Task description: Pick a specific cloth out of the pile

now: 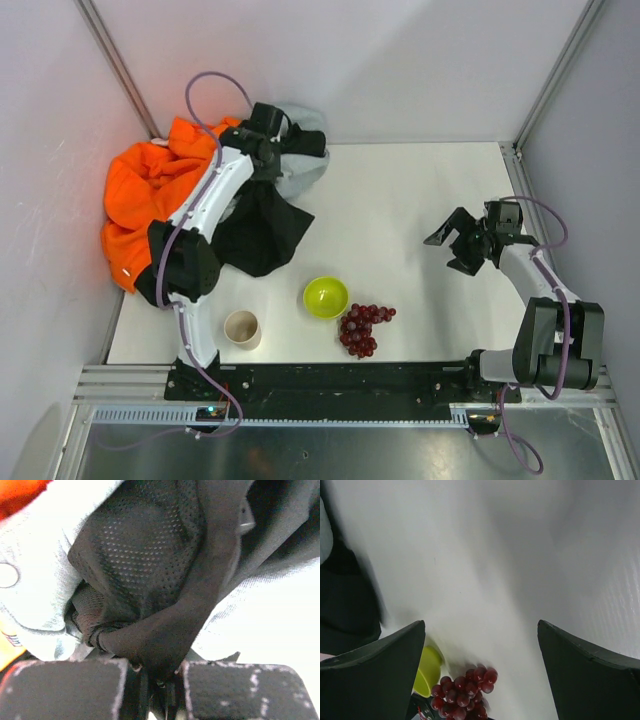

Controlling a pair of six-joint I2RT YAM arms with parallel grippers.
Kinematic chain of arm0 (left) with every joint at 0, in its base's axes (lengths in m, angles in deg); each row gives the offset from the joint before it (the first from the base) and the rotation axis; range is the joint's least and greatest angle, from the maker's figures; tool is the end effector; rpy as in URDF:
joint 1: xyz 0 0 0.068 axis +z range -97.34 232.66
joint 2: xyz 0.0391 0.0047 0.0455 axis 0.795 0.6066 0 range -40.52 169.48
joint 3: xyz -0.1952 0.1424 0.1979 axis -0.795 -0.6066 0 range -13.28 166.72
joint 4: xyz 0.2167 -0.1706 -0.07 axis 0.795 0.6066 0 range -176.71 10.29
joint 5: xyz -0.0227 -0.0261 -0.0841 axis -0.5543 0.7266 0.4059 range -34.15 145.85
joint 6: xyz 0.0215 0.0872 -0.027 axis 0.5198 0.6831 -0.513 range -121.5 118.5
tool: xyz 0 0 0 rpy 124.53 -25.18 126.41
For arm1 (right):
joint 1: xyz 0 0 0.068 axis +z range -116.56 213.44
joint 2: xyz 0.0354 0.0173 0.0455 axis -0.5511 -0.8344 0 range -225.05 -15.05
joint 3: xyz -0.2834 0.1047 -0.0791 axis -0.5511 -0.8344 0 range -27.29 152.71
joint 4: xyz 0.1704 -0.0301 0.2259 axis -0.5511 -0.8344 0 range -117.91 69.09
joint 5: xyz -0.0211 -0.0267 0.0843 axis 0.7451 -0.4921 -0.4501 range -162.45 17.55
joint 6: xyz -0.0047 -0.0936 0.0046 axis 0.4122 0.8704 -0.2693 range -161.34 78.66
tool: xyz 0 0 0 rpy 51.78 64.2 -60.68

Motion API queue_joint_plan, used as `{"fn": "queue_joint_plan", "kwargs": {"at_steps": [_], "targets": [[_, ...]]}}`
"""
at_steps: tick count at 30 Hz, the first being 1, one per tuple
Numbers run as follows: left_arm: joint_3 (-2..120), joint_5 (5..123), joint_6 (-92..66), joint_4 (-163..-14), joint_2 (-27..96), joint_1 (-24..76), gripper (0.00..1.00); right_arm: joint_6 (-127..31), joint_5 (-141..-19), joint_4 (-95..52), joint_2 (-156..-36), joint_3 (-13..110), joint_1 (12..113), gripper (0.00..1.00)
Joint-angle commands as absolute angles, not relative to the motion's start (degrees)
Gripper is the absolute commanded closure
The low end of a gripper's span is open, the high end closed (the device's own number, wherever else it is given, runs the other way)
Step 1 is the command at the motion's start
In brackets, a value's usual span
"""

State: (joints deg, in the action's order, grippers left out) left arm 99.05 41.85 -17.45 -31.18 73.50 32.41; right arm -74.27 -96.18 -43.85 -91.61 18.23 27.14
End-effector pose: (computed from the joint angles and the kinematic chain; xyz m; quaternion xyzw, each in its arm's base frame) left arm 0.4759 -0.1537 0.3126 0.0013 0.9528 0.0242 0.3026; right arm 0.3021 0.0009 0.1998 0.2526 0.8980 0.2600 0.2494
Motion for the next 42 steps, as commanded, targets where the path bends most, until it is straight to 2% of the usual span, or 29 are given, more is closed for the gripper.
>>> {"fn": "queue_joint_plan", "kwargs": {"at_steps": [1, 6, 10, 15, 21, 27, 29, 32, 35, 36, 38, 42], "targets": [[110.4, 35.4, -15.7, -36.3, 68.5, 33.0, 0.99, -73.7, -97.6, -44.2, -92.4, 22.1, 27.7, 0.01], [113.0, 27.8, -15.9, -36.4, 63.1, 36.0, 0.99, -73.7, -97.4, -44.7, -92.4, 22.5, 28.3, 0.01], [108.9, 24.9, -16.9, -36.4, 57.7, 41.3, 0.99, -73.6, -97.3, -44.8, -92.5, 22.5, 28.9, 0.01], [97.1, 21.0, -16.9, -36.3, 51.6, 47.0, 0.99, -73.8, -97.4, -44.2, -92.8, 22.6, 29.7, 0.01], [80.1, 22.5, -20.7, -36.4, 46.3, 51.9, 0.99, -74.0, -97.5, -43.6, -93.7, 22.9, 30.7, 0.01], [69.2, 25.9, -24.5, -36.6, 49.1, 56.3, 0.96, -73.6, -97.5, -43.4, -94.4, 23.6, 31.9, 0.01], [67.9, 26.8, -24.9, -36.7, 51.4, 56.6, 0.88, -73.1, -97.5, -43.6, -94.6, 24.3, 32.5, 0.01], [67.7, 28.5, -25.0, -37.0, 55.3, 56.8, 0.66, -72.4, -97.2, -43.9, -94.6, 25.4, 33.2, 0.01], [68.8, 29.5, -24.8, -37.2, 58.1, 56.9, 0.17, -72.1, -97.1, -44.3, -94.5, 25.8, 34.0, 0.01], [69.3, 29.6, -24.7, -37.3, 58.7, 56.9, 0.09, -72.1, -97.0, -44.5, -94.4, 25.8, 34.5, 0.01], [70.1, 29.7, -24.4, -37.3, 59.4, 56.9, 0.03, -71.9, -96.8, -45.0, -94.5, 25.9, 34.9, 0.01], [70.6, 29.8, -24.2, -37.4, 60.4, 56.9, 0.01, -71.4, -96.5, -45.6, -94.5, 25.8, 35.1, 0.01]]}}
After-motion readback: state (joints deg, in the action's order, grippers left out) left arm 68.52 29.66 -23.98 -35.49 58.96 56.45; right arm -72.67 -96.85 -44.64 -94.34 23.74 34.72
